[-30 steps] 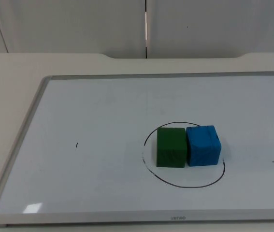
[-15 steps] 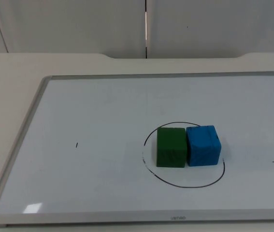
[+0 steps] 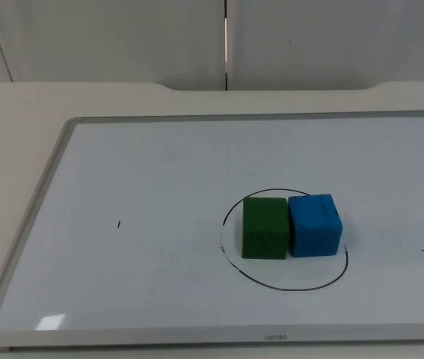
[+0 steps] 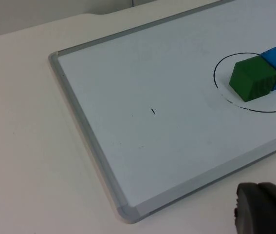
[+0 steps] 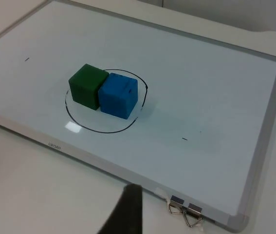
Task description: Push the two cubes into the marked area.
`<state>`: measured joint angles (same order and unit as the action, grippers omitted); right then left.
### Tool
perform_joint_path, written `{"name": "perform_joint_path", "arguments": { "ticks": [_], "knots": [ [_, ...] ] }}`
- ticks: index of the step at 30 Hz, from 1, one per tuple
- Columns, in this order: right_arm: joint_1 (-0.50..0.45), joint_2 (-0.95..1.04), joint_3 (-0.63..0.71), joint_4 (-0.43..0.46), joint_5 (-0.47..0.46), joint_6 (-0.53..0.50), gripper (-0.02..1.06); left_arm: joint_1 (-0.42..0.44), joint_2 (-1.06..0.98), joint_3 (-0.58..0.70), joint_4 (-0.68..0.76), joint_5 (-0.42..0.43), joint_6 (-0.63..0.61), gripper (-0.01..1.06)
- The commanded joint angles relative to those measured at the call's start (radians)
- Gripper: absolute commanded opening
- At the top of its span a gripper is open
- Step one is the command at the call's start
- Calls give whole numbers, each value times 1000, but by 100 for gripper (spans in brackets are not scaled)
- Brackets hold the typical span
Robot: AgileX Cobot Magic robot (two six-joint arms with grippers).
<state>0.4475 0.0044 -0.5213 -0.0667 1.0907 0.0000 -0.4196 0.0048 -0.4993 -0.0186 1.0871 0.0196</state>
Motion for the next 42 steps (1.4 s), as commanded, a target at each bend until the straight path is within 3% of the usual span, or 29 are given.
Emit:
{"name": "perform_joint_path", "arguments": {
  "ticks": [1, 6, 8, 10, 11, 12, 16, 29, 34, 42],
  "knots": [
    [3, -4, 6, -2, -13, -13, 85, 3, -5, 6, 8, -11, -7, 1],
    [3, -4, 6, 0, -13, -13, 93, 3, -5, 6, 8, -11, -7, 26],
    [3, -4, 6, 0, -13, -13, 103, 3, -5, 6, 8, -11, -7, 47],
    [3, -4, 6, 0, -13, -13, 105, 3, -5, 6, 8, -11, -7, 68],
    [3, -4, 6, 0, -13, -13, 105, 3, -5, 6, 8, -11, -7, 68],
    [3, -4, 6, 0, -13, -13, 105, 3, -5, 6, 8, -11, -7, 77],
    [3, -4, 6, 0, -13, -13, 105, 3, -5, 6, 8, -11, -7, 94],
    [3, -4, 6, 0, -13, -13, 105, 3, -5, 6, 8, -11, -7, 96],
    [3, -4, 6, 0, -13, -13, 105, 3, -5, 6, 8, -11, -7, 105],
    [3, -4, 6, 0, -13, -13, 105, 3, -5, 6, 8, -11, -7, 105]
  ]
}}
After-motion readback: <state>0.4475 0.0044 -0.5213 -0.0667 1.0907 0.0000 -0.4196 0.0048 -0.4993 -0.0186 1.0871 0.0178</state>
